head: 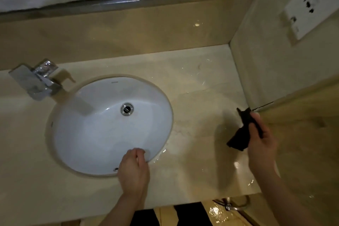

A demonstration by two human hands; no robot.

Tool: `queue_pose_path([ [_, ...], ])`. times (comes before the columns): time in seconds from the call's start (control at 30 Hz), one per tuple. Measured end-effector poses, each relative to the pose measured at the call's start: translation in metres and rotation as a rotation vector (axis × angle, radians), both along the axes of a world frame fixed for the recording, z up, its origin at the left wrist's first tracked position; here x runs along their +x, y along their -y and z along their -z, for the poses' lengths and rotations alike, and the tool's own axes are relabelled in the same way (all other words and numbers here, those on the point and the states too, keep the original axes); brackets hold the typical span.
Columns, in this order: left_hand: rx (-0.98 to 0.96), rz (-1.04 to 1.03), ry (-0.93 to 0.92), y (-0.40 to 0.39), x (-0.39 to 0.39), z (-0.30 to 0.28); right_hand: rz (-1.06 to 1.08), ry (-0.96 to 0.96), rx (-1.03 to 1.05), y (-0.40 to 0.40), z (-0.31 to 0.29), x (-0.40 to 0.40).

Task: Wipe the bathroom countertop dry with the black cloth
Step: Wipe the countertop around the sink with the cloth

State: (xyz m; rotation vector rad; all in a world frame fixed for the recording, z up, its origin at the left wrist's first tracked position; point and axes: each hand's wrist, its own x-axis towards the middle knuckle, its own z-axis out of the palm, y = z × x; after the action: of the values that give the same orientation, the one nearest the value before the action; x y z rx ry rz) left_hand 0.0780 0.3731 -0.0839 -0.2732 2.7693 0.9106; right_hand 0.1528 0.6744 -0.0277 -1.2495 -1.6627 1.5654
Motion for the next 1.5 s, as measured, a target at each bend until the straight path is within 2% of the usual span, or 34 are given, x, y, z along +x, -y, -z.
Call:
queue_pose_path([
  [0.1,-0.048,-0.027,0.026,-0.012,0.0,0.009,-0.084,0.106,0.077,-0.033,0.003,0.018],
  [0.23,-0.055,-0.089,0.024,-0.008,-0.006,0.017,-0.368,0.396,0.372,-0.051,0.02,0.051],
  [0.33,-0.053,-0.082,0.012,-0.009,-0.005,0.016,-0.587,0.463,0.557,-0.049,0.037,0.073],
  [0.4,-0.051,-0.088,0.016,-0.01,-0.005,0.016,-0.641,0.485,0.598,-0.041,0.041,0.076],
  [0.6,-0.058,-0.076,0.051,-0.011,-0.005,0.011,-0.522,0.444,0.673,0.001,0.052,0.072],
  [0.73,-0.061,-0.081,0.071,-0.009,-0.005,0.013,-0.451,0.435,0.65,0.038,0.067,0.066],
  [1.03,-0.082,-0.041,0.118,-0.003,-0.006,0.02,-0.46,0.382,0.665,0.098,0.077,0.035],
  [1.2,-0.037,0.095,0.124,0.007,-0.007,0.026,-0.454,0.357,0.677,0.133,0.082,0.01],
  [1.37,-0.035,0.287,-0.041,0.02,0.0,0.028,-0.478,0.316,0.669,0.166,0.085,-0.018],
  [1.5,-0.042,0.323,-0.126,0.02,0.001,0.027,-0.497,0.301,0.646,0.188,0.087,-0.037],
])
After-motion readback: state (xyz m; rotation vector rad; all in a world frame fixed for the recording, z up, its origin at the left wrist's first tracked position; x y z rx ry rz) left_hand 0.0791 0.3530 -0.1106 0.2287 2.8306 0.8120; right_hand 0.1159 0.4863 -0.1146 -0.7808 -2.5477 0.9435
